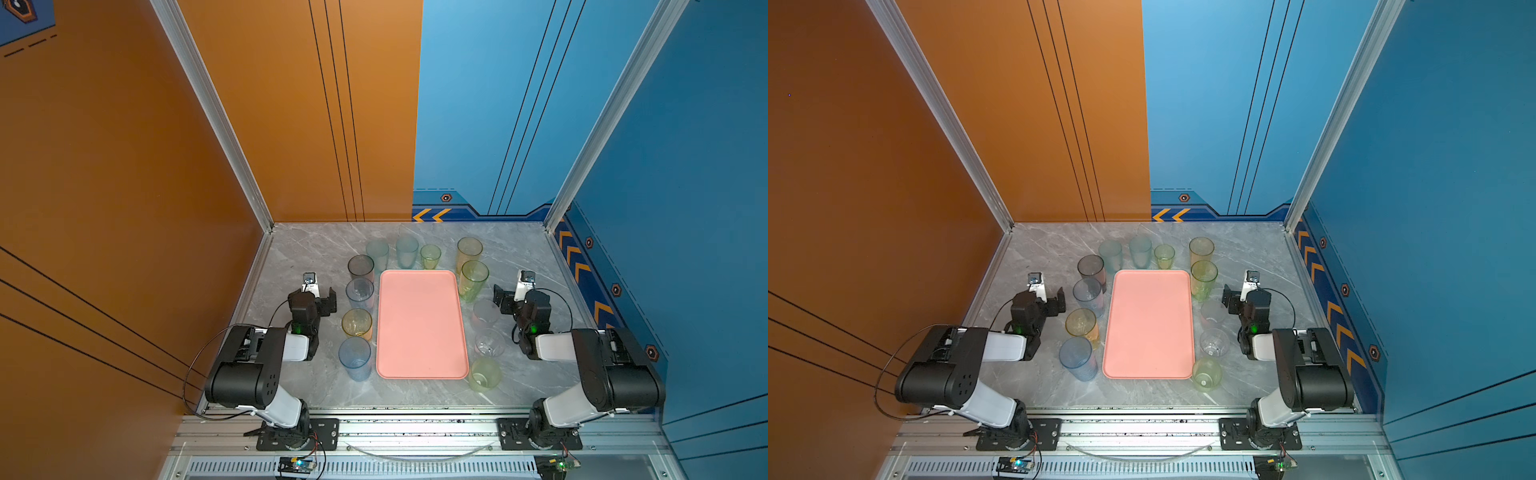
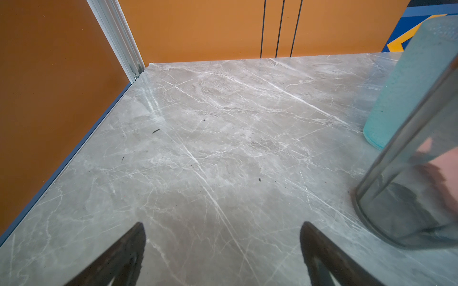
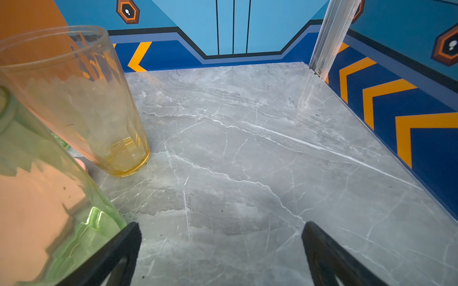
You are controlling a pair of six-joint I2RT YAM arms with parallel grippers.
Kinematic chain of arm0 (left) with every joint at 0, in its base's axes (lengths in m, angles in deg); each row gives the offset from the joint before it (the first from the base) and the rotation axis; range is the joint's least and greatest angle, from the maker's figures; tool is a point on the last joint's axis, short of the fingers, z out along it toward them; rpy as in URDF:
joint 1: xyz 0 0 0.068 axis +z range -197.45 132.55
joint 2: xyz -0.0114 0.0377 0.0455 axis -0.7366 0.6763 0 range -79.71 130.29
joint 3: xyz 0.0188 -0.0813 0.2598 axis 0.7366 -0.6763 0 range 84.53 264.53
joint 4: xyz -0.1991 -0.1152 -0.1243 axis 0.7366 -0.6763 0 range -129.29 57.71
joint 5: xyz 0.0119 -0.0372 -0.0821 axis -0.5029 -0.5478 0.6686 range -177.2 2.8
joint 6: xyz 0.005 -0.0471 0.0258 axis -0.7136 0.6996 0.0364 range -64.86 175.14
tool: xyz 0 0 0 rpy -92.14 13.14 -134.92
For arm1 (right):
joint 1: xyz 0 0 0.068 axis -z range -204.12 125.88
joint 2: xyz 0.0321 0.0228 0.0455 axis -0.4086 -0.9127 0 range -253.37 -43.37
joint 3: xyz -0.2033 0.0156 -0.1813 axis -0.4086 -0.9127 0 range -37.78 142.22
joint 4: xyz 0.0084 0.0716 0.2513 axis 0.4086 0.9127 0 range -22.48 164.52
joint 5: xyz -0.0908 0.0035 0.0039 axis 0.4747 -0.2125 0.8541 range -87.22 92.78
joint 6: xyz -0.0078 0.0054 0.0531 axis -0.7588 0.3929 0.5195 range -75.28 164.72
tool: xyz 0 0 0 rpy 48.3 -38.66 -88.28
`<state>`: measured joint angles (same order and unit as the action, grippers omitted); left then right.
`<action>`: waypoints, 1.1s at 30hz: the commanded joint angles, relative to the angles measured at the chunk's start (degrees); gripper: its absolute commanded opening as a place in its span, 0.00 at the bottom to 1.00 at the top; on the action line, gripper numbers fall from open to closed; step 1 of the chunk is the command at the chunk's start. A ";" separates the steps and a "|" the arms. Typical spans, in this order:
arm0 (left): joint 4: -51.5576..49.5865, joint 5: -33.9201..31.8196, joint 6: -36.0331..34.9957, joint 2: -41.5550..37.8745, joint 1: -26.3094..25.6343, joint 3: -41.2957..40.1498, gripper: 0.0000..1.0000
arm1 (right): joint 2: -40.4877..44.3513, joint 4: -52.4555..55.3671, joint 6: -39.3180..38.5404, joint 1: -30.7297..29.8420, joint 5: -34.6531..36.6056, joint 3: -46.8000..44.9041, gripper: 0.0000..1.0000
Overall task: Place the glasses into the tray
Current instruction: Pick up the glass from the top-center of the table.
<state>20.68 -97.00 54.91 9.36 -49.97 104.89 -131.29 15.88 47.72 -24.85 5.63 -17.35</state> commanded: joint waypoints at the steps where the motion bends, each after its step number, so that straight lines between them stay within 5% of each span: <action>1: 0.46 1.55 -0.64 0.66 0.68 1.37 0.98 | -0.84 -0.75 0.82 0.20 0.67 0.93 1.00; 6: 0.44 3.25 0.03 0.70 1.54 1.32 0.93 | -0.84 -0.74 0.81 0.21 0.67 0.94 0.83; 11: 0.58 4.47 0.45 0.47 2.17 1.08 0.77 | -0.81 -0.75 0.75 0.27 0.73 0.93 0.86; 18: -1.30 -2.73 3.81 -6.89 3.05 -1.35 0.70 | -0.09 -2.06 3.36 1.38 2.86 -0.03 0.84; 29: -38.84 -15.33 3.12 -32.86 -5.43 10.91 0.65 | 3.63 -1.94 4.58 0.56 10.62 -1.74 0.82; 33: -49.09 -15.94 3.91 -34.56 -8.09 18.67 0.65 | 15.50 8.39 8.01 2.34 13.84 -1.31 0.79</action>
<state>-16.08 -110.31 58.19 -24.67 -56.96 119.21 -123.24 18.35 52.60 -23.56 14.99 -18.86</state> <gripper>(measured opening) 0.648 0.802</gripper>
